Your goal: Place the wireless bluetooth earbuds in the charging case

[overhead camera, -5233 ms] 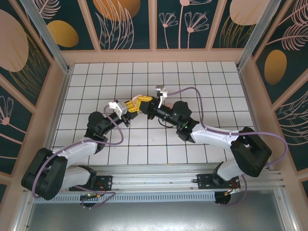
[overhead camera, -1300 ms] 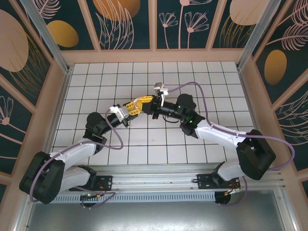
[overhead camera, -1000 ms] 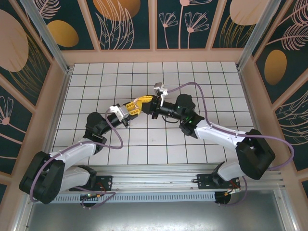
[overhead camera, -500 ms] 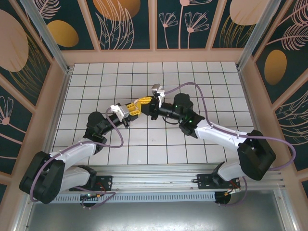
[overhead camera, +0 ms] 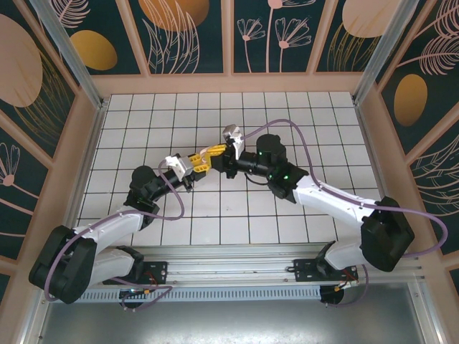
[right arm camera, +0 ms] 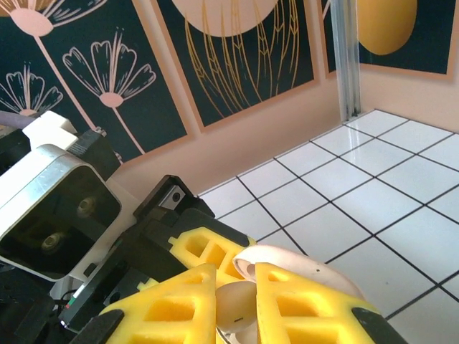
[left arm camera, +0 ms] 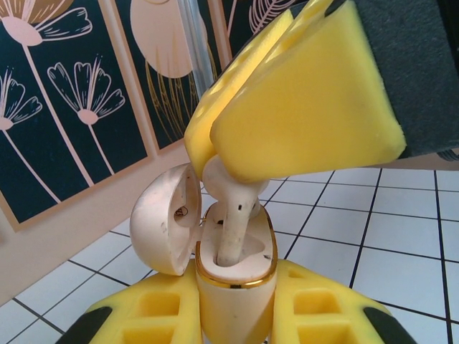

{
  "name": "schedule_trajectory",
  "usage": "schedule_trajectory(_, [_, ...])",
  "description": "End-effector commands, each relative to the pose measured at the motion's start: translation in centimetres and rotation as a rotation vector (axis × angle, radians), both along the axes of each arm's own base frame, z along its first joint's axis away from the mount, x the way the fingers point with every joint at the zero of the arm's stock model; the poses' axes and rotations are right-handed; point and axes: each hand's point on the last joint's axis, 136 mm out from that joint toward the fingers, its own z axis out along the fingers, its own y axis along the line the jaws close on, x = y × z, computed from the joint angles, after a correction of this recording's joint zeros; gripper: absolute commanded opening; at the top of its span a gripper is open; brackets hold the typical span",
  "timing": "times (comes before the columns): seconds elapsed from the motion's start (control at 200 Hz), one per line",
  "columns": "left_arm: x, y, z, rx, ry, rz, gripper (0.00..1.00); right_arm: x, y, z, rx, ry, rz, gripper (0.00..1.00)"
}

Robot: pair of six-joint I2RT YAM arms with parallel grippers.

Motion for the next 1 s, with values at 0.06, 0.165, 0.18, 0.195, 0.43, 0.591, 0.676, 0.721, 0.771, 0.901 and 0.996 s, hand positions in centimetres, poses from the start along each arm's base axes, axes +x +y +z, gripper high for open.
schedule_trajectory(0.06, [-2.3, 0.0, 6.6, -0.101, -0.229, -0.063, 0.19, 2.0, -1.7, -5.1, -0.212, 0.057, -0.120, 0.18])
schedule_trajectory(0.165, [-2.4, -0.1, 6.5, -0.094, -0.225, -0.076, 0.19, 2.1, -1.8, -5.5, -0.258, 0.046, -0.115, 0.17])
schedule_trajectory(0.18, [-2.4, -0.1, 6.5, -0.093, -0.225, -0.080, 0.19, 2.1, -1.8, -5.5, -0.265, 0.044, -0.113, 0.18])
schedule_trajectory(0.195, [-2.5, -0.2, 6.6, -0.093, -0.225, -0.083, 0.19, 2.1, -1.8, -5.5, -0.271, 0.040, -0.111, 0.18])
schedule_trajectory(0.43, [-3.3, -0.2, 6.8, -0.100, -0.248, -0.115, 0.19, 1.7, -2.0, -5.5, -0.336, -0.006, -0.046, 0.18])
schedule_trajectory(0.591, [-3.6, -0.4, 6.9, -0.103, -0.245, -0.135, 0.19, 1.4, -2.0, -5.4, -0.374, -0.039, 0.005, 0.18])
schedule_trajectory(0.676, [-3.7, -0.4, 7.2, -0.107, -0.250, -0.145, 0.19, 1.5, -2.0, -5.2, -0.391, -0.063, 0.017, 0.18])
schedule_trajectory(0.721, [-3.8, -0.5, 7.1, -0.107, -0.247, -0.151, 0.19, 1.6, -2.0, -5.0, -0.401, -0.069, 0.018, 0.18])
schedule_trajectory(0.771, [-3.9, -0.5, 7.2, -0.107, -0.247, -0.154, 0.19, 1.7, -1.9, -4.8, -0.409, -0.075, 0.026, 0.18])
schedule_trajectory(0.901, [-3.9, -0.6, 7.1, -0.100, -0.243, -0.163, 0.19, 1.7, -1.5, -4.3, -0.419, -0.075, 0.053, 0.18])
schedule_trajectory(0.996, [-3.8, -0.7, 6.9, -0.087, -0.243, -0.160, 0.19, 1.7, -1.1, -3.8, -0.420, -0.069, 0.069, 0.17])
